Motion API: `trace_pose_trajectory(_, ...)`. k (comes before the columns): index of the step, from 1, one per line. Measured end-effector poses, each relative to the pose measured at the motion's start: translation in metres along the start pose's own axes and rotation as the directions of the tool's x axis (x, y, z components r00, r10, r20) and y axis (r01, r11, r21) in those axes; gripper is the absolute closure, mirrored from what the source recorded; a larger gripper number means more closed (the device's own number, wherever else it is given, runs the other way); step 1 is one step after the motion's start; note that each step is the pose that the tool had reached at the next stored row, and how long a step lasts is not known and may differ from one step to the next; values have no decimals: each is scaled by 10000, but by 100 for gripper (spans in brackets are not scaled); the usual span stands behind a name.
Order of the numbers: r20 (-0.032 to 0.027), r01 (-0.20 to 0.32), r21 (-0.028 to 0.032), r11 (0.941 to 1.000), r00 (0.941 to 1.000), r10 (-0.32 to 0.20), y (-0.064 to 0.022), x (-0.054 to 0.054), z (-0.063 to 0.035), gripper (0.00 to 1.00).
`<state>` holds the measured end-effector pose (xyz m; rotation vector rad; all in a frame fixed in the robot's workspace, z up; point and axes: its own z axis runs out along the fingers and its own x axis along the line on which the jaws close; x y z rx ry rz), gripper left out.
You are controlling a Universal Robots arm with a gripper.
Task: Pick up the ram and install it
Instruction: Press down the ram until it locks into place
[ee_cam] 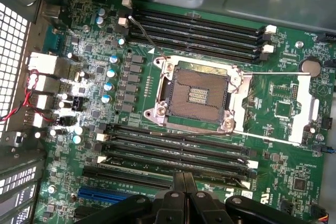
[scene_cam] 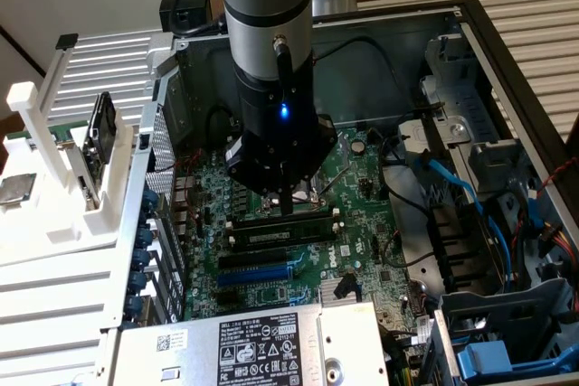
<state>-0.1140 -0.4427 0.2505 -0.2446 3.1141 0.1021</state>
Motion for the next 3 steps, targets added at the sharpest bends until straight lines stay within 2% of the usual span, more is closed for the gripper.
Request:
trace_pose_trajectory(1, -20, -1, -3, 10000, 10000, 1, 0, 0, 0, 90)
trace_pose_trajectory(3, -23, -1, -4, 10000, 10000, 1, 0, 0, 0, 90)
